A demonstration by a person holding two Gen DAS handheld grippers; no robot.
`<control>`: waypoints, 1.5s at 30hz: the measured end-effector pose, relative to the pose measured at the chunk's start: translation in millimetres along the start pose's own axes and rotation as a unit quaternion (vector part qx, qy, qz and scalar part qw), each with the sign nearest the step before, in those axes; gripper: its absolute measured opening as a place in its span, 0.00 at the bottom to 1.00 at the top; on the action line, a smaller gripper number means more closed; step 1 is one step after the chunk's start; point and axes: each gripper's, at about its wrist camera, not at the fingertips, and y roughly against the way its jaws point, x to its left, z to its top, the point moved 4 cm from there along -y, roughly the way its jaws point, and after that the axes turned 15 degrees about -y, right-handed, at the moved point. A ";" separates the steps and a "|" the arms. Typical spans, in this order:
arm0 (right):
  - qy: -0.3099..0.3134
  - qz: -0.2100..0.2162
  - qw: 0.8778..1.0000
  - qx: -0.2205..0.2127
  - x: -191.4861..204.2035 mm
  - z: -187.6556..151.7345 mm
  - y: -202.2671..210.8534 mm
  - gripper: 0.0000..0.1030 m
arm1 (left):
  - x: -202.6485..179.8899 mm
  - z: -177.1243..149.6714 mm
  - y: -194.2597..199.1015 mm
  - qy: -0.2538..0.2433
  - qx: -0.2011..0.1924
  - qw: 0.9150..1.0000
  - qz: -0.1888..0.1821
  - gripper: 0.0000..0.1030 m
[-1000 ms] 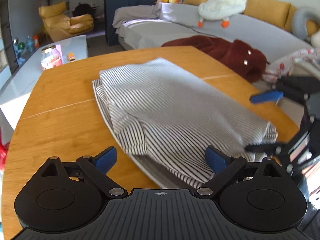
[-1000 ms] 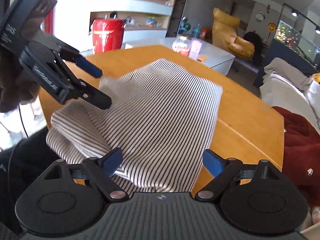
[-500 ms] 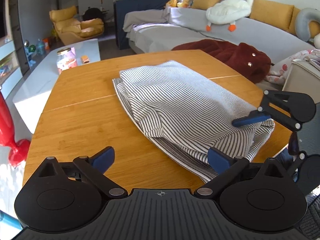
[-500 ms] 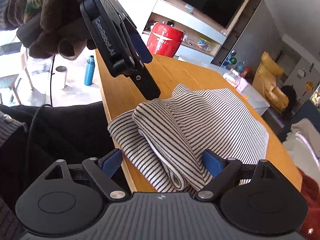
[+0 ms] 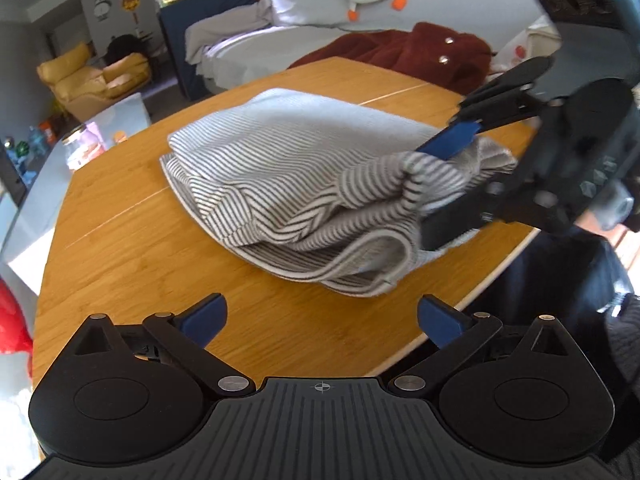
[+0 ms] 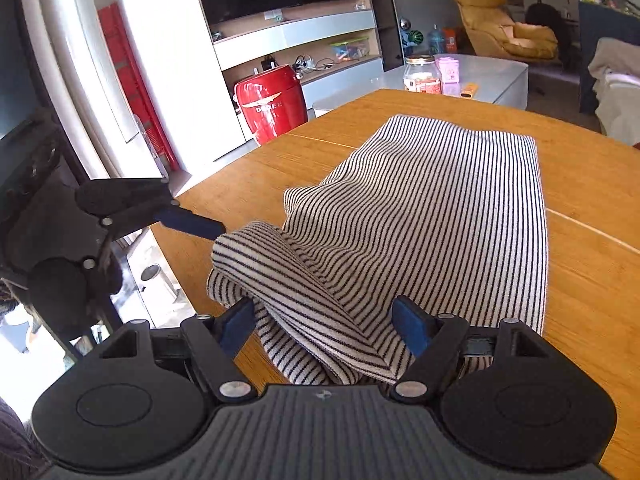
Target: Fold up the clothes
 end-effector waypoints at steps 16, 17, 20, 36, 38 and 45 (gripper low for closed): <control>0.281 -0.165 0.944 -0.051 30.1 -31.9 -22.5 0.41 | 37.9 3.8 9.4 0.140 -0.046 0.986 -0.081 1.00; 0.289 -0.164 0.942 -0.043 31.7 -30.6 -23.4 0.39 | 41.3 3.0 17.1 0.139 -0.059 0.985 -0.088 1.00; 0.307 -0.164 0.937 -0.028 35.2 -29.9 -24.5 0.37 | 66.5 5.1 36.2 0.159 -0.099 0.979 -0.080 1.00; 0.339 -0.074 0.936 0.067 75.9 38.0 73.6 0.27 | 109.3 23.0 -61.6 0.103 -0.076 0.985 -0.113 1.00; 0.361 -0.069 0.927 0.068 76.7 68.0 81.0 0.27 | 108.9 20.1 -63.7 0.107 -0.085 0.981 -0.138 1.00; 0.376 -0.032 0.920 0.104 31.8 135.2 -3.3 0.27 | 105.9 11.6 -68.4 0.103 -0.086 0.974 -0.183 0.99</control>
